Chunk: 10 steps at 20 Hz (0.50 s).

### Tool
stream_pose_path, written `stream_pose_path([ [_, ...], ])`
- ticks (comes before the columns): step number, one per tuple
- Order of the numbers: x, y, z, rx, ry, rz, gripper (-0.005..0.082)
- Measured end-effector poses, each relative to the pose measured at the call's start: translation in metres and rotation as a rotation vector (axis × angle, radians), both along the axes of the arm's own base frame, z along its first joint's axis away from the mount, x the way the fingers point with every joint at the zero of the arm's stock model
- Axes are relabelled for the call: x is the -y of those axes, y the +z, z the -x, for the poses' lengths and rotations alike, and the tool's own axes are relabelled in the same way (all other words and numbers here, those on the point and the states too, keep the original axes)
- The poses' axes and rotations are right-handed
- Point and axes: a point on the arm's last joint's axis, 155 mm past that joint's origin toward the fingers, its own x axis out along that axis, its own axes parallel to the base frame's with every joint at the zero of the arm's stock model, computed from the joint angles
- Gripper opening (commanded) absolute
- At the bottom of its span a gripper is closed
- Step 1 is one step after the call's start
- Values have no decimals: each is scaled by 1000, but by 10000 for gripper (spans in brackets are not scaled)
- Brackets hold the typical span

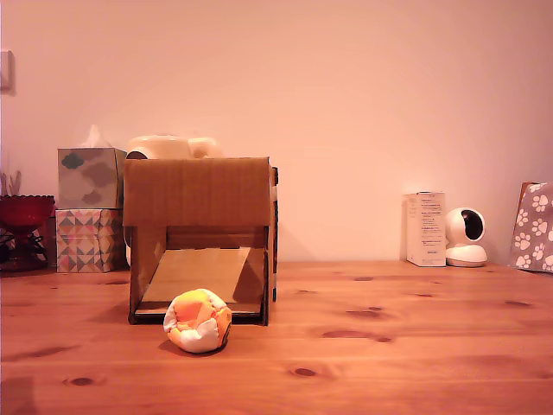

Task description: Drop the footbag into the cardboard dice tower

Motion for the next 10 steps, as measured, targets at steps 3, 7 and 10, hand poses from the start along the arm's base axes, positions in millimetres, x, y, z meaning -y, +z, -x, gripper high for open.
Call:
stream_pose_path([
  [3, 2, 0, 0, 0, -9, 2, -24],
  [7, 2, 0, 0, 0, -9, 2, -24],
  [10, 2, 3, 0, 11, -11, 2, -24],
])
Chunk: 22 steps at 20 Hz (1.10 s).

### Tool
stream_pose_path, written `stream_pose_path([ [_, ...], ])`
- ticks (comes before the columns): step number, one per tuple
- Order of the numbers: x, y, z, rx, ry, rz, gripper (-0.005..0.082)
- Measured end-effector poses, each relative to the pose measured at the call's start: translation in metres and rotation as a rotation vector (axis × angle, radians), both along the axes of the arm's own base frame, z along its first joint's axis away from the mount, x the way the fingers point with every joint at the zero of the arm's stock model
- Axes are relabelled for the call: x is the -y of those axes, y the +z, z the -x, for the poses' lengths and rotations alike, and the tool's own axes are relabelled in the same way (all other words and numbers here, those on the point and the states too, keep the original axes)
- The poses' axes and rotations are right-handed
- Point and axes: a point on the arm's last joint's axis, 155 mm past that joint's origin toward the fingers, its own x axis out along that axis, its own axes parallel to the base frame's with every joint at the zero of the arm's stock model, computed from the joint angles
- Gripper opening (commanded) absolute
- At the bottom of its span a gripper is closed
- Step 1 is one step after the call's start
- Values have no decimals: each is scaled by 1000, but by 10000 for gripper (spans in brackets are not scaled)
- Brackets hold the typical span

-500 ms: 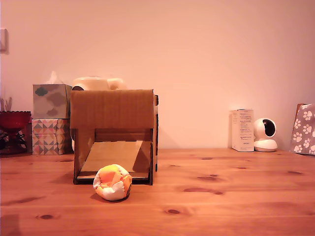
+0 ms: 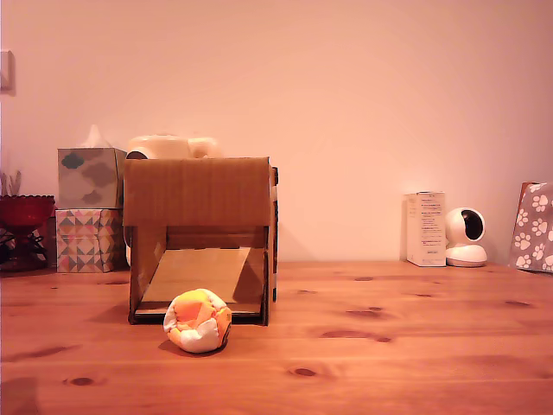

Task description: Drop the footbag into the cardboard dice tower

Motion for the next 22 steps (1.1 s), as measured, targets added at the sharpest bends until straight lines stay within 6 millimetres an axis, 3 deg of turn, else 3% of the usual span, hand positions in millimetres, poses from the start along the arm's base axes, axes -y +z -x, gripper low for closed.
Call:
stream_pose_path([
  [7, 36, 48, 4, 139, -179, 146, -24],
  [11, 56, 97, 18, 239, -284, 154, -24],
  [13, 63, 112, 25, 265, -324, 162, -24],
  [15, 74, 110, 26, 241, -370, 176, -24],
  [22, 127, 66, 22, 19, -564, 190, -24],
])
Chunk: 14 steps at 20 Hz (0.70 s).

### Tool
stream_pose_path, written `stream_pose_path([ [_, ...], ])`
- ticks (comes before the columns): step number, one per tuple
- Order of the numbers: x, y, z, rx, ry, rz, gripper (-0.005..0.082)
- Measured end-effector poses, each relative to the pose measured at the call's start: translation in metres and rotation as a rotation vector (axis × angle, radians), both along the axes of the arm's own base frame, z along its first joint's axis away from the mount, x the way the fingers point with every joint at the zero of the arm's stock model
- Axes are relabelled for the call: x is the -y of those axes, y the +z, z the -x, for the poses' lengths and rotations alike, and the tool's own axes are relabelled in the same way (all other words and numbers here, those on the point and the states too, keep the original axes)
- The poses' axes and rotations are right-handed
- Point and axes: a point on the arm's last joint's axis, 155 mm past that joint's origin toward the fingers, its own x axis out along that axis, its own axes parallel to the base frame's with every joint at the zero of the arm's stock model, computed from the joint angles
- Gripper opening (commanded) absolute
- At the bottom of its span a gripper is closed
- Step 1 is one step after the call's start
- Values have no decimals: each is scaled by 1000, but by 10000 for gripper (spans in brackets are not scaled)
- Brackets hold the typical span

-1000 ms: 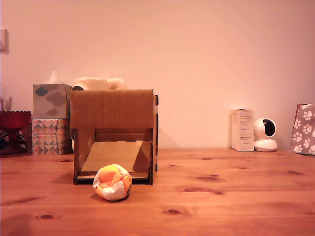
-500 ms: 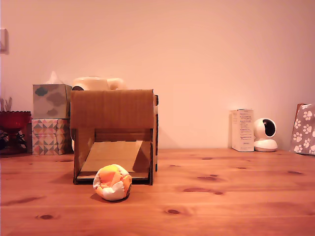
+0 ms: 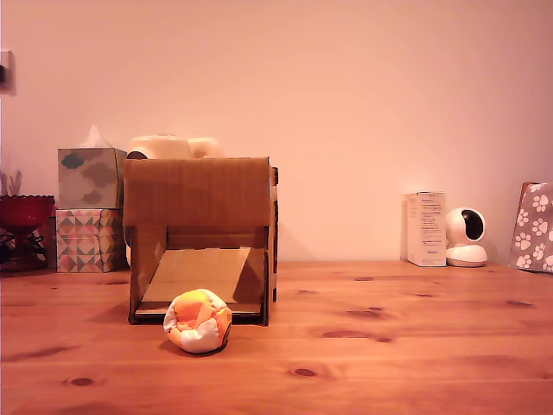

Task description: Drop the footbag into the cardboard dice tower

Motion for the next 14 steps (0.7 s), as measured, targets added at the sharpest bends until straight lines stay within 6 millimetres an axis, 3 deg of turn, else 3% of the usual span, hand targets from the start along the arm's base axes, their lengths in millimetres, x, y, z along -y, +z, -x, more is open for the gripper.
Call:
stream_pose_path([
  [8, 61, -54, -2, -168, -192, -81, -24],
  [14, 73, -95, -17, -255, -191, -138, -24],
])
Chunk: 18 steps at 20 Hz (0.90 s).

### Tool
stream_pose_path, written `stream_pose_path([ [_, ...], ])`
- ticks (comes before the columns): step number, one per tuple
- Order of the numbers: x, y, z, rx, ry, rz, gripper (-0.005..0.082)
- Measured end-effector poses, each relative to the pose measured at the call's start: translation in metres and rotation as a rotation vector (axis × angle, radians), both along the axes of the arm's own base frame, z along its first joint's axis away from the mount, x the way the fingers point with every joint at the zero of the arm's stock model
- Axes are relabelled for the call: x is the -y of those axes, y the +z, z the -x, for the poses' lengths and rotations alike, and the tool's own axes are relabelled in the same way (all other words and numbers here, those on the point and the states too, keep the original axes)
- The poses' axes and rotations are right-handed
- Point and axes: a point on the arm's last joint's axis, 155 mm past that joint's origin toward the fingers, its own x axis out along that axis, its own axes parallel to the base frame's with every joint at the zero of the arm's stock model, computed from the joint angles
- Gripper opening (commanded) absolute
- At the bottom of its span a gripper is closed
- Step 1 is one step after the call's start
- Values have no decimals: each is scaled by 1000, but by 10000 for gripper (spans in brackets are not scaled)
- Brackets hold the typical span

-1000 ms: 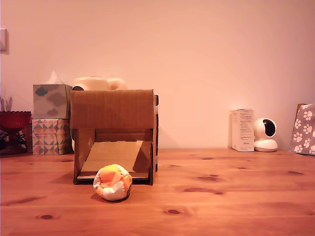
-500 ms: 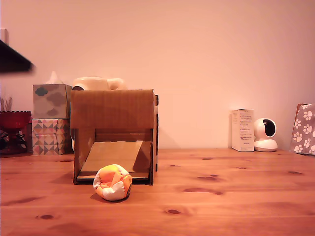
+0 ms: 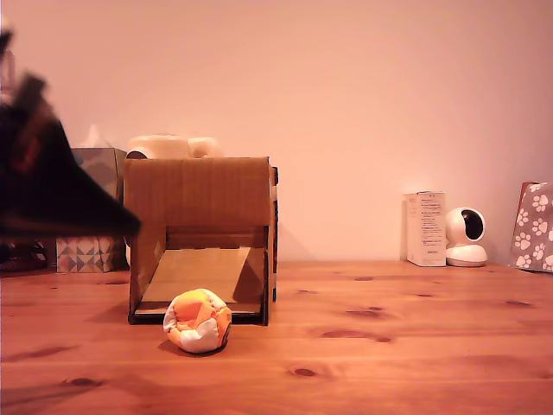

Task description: Drop the footbag into the cardboard dice tower

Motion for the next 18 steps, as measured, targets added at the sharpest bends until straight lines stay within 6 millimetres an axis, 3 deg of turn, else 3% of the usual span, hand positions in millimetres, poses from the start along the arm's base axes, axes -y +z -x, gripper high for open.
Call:
stream_pose_path([
  [3, 3, -15, -5, -6, -11, -32, -12],
  [4, 5, -17, -7, 1, -15, -38, 82],
  [6, 7, -19, -10, 13, -18, -39, 554],
  [7, 8, -19, -12, 20, -18, -35, 745],
  [8, 9, -18, -14, 30, -22, -39, 788],
  [14, 20, -8, -37, 96, -29, -82, 777],
  [18, 22, -37, -52, 47, -18, -160, 777],
])
